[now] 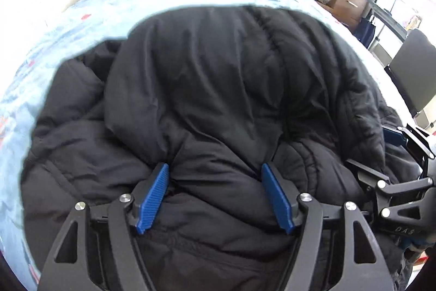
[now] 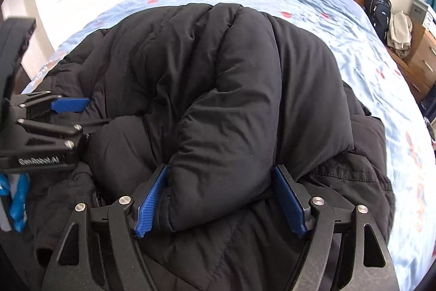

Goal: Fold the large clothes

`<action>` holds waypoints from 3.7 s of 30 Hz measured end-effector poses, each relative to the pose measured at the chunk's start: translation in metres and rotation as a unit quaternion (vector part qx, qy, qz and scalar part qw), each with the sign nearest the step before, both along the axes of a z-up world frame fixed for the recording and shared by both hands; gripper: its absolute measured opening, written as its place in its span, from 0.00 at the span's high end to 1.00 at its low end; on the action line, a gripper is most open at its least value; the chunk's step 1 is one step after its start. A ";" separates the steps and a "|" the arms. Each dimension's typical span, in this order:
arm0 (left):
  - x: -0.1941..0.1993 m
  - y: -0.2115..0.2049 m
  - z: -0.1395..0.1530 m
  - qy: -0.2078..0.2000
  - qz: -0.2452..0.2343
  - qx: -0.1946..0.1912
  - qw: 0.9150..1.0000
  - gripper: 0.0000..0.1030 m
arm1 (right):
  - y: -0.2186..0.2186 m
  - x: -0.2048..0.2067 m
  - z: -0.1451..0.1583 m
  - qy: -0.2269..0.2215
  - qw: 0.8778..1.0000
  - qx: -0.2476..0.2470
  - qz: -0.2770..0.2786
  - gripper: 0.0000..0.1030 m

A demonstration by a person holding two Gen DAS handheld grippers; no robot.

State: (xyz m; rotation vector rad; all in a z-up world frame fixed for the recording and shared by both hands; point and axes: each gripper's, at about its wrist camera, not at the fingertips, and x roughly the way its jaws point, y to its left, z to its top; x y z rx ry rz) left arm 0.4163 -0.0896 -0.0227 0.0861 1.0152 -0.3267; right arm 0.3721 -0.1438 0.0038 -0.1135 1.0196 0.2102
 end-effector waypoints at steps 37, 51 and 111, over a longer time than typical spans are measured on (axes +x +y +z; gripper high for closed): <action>0.049 -0.008 -0.022 -0.136 0.061 0.039 0.988 0.23 | -0.021 0.067 -0.028 -0.070 0.996 0.031 -0.035 0.19; 0.004 -0.003 0.004 -0.122 0.072 0.057 0.988 0.23 | -0.024 0.026 -0.012 -0.034 0.998 0.022 -0.048 0.19; -0.401 0.280 0.100 -0.141 0.234 0.043 0.961 0.23 | -0.214 -0.433 0.120 -0.113 0.948 0.102 -0.280 0.14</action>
